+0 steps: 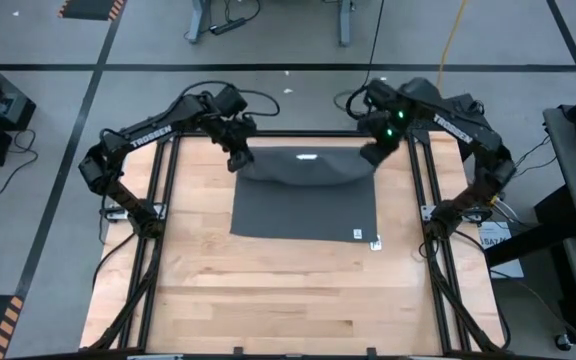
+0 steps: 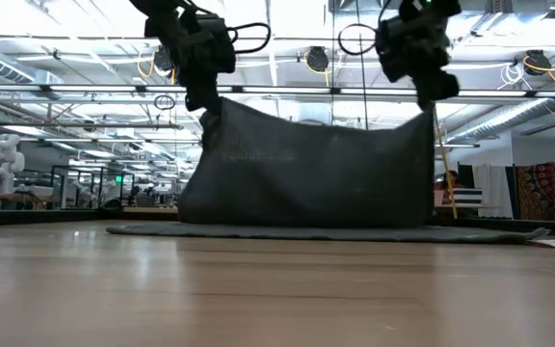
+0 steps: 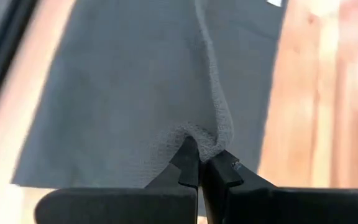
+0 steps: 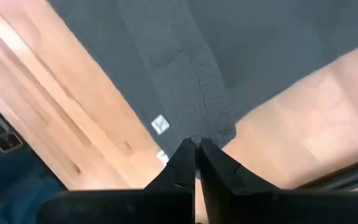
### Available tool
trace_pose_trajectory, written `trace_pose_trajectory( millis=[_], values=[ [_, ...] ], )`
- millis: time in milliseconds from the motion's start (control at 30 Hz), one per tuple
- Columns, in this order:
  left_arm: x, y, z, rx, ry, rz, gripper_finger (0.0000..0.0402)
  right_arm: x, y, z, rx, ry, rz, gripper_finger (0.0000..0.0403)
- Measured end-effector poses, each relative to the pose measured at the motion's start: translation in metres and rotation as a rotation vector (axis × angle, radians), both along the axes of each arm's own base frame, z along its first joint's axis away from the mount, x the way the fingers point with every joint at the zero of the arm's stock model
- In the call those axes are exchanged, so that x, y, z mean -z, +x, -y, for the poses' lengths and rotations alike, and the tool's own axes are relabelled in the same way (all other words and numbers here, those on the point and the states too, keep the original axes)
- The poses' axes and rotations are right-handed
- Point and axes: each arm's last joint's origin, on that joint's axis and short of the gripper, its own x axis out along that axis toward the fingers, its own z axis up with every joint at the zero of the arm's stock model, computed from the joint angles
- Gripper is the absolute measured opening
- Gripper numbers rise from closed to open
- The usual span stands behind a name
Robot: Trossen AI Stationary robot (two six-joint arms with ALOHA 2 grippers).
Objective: Roll towel
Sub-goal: Fold the gray towel on the center of table
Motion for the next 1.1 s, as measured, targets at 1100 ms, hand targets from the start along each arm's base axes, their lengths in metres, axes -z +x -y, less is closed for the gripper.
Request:
trace_pose_trajectory(
  millis=[1100],
  values=[
    [0.079, 0.023, 0.068, 0.091, -0.099, -0.17, 0.0002, 0.111, 0.009, -0.08, -0.109, 0.102, -0.074, 0.0003]
  ],
)
